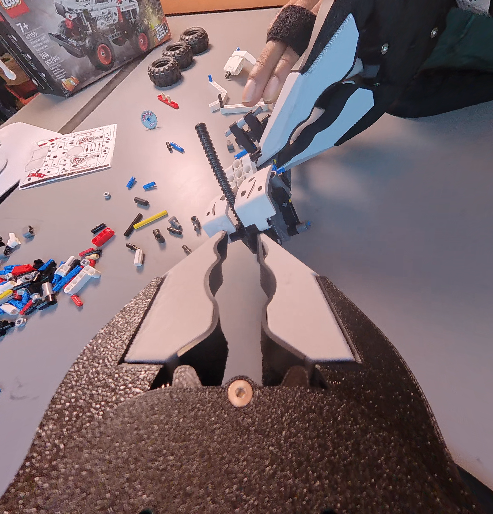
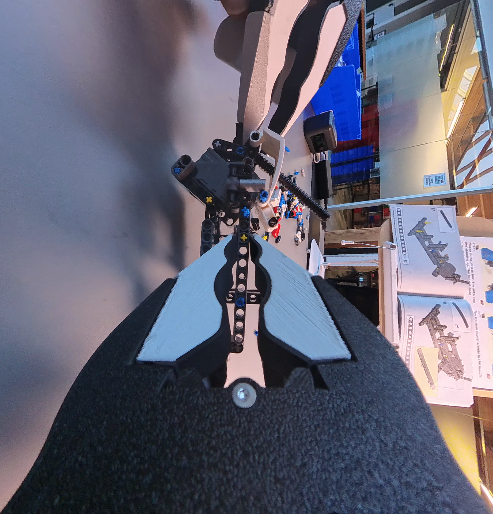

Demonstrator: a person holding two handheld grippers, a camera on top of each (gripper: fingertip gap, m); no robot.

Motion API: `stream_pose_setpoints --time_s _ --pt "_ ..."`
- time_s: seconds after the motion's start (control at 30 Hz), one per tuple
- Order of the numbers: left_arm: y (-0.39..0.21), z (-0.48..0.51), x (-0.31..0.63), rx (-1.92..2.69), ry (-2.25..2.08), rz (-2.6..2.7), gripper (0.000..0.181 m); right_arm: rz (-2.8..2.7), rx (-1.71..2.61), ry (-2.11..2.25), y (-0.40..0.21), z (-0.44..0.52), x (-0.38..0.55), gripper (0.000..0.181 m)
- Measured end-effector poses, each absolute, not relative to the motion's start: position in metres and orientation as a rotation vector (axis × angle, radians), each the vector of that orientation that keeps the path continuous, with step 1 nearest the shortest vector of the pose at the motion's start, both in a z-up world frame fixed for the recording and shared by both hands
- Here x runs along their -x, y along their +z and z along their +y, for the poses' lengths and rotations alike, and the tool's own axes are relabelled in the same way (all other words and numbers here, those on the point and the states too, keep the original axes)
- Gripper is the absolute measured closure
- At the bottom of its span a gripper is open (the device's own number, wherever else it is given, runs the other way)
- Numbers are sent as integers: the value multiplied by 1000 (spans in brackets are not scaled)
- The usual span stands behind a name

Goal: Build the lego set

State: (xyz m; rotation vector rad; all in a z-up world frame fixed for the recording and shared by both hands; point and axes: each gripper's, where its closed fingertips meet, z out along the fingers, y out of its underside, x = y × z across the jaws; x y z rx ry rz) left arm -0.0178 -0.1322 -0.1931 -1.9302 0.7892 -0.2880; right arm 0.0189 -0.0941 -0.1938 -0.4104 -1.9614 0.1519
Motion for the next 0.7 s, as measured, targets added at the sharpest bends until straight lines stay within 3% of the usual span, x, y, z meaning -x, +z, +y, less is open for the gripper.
stream_pose_setpoints --time_s 0.43,0.7 --pt "-193 -130 17 1952 -303 765 162 -1966 388 124 -194 -93 -20 175" --pt "-196 -124 23 2027 -554 588 165 -2021 566 239 -191 -90 -19 175"
